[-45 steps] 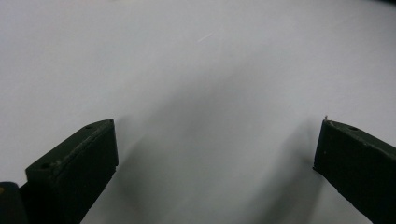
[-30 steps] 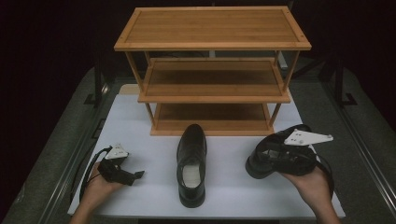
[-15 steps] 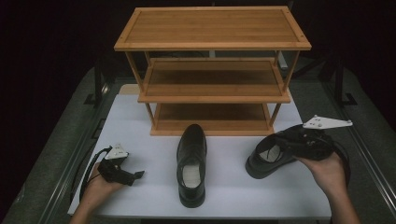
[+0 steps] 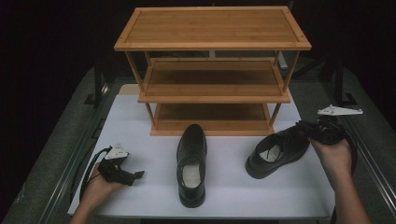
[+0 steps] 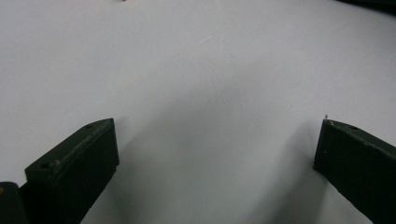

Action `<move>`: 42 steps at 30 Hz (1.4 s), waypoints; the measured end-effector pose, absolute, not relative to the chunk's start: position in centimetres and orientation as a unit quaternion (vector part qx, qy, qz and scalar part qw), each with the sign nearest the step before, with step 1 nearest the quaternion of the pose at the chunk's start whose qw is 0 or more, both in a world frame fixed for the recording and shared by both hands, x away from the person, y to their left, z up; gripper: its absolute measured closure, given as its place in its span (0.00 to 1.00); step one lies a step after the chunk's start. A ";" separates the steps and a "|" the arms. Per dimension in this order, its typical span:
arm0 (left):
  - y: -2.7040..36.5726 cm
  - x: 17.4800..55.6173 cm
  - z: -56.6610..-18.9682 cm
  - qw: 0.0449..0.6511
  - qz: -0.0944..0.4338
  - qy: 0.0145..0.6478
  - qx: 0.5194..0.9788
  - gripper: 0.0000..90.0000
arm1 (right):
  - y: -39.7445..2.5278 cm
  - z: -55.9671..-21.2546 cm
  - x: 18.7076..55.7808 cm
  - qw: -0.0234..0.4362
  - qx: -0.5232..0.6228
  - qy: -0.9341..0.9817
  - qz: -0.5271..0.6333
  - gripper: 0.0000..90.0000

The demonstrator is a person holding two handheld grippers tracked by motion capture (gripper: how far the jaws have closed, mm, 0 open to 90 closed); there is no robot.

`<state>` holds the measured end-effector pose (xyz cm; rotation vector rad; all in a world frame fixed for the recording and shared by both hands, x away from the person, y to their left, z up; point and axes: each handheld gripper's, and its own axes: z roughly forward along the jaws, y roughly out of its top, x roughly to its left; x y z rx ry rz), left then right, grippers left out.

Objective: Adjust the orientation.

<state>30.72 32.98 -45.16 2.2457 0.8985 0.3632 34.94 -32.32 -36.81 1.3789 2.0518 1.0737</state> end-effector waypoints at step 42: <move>33.0 30.7 -45.2 0.340 0.139 0.345 0.864 0.00 | -37.8 -43.6 40.1 0.204 0.579 0.710 0.345 1.00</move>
